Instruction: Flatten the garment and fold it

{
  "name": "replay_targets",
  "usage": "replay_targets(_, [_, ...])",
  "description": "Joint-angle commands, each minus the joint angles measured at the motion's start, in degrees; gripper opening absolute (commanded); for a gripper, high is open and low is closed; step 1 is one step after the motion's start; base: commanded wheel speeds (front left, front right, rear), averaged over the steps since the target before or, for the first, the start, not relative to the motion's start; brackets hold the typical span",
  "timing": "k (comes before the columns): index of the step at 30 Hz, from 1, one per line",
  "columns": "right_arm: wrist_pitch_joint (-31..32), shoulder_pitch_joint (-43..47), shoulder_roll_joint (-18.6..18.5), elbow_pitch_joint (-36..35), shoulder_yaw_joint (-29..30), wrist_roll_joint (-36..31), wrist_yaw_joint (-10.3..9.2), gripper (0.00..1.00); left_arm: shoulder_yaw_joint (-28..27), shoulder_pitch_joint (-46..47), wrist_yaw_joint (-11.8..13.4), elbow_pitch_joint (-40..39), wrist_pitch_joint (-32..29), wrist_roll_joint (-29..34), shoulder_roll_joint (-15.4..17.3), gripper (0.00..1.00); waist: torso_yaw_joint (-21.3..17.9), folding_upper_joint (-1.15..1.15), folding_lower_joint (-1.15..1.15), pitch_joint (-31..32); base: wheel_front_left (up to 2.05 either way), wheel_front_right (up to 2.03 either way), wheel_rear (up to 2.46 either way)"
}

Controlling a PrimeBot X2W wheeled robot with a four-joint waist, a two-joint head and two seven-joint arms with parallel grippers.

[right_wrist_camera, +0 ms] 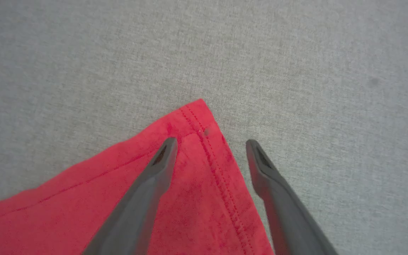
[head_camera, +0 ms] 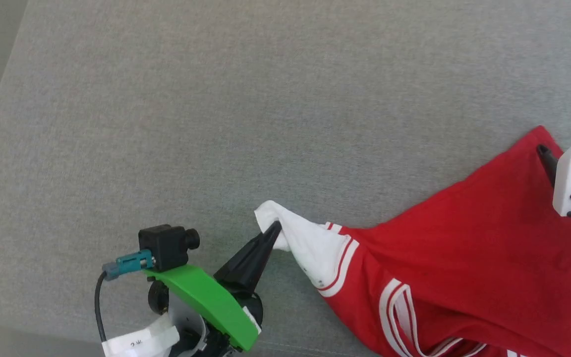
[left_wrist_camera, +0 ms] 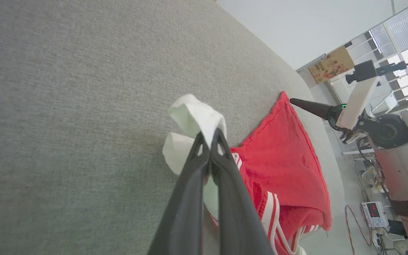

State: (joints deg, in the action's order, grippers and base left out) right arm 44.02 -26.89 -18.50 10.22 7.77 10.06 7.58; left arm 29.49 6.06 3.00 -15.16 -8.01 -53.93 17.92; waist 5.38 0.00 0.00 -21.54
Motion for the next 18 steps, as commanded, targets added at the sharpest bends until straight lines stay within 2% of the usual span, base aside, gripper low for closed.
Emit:
replay_targets(1, [-0.11,-0.92,-0.39,0.85,-0.24,-0.34,-0.09,1.00,0.03,1.25,-0.47,0.16,-0.05,0.64,-0.33,0.00,1.41,0.00,0.00,-1.61,0.00,0.00,0.00])
replay_targets(7, [3.28,-0.88,-1.45,2.75,-1.97,1.43,-0.09,1.00,0.09,1.89,-0.75,0.80,0.18,0.58,-0.60,0.00,1.64,0.00,0.00,-2.60,0.00,0.00,0.00])
replay_targets(8, [3.81,-0.86,-1.58,2.85,-1.99,1.70,-0.09,0.96,0.08,1.99,-0.78,0.91,0.19,0.55,-0.63,0.00,1.60,0.00,0.00,-2.66,0.00,0.00,0.00])
replay_targets(9, [4.22,-0.84,-1.75,2.86,-2.02,1.88,-0.09,0.26,0.09,2.14,-0.81,1.04,0.16,0.52,-0.66,0.00,1.57,0.00,0.00,-2.72,0.00,0.00,0.00])
replay_targets(10, [4.53,-0.78,-1.95,2.87,-2.24,1.95,-0.09,0.00,0.09,2.29,-0.83,1.15,0.12,0.48,-0.70,0.00,1.55,0.00,0.00,-2.75,0.00,0.00,0.00])
replay_targets(14, [3.86,-0.87,-1.93,2.58,-1.74,1.64,-0.09,0.00,-0.17,2.82,-0.90,1.61,0.18,0.31,-0.72,0.00,1.09,0.00,0.00,-2.71,0.00,0.00,0.00])
replay_targets(18, [-2.85,-1.68,1.28,2.32,0.66,0.74,-0.09,0.00,-1.47,3.51,-0.79,3.17,1.94,1.18,-0.42,0.00,-0.25,0.00,0.00,-1.12,0.00,0.00,0.00])
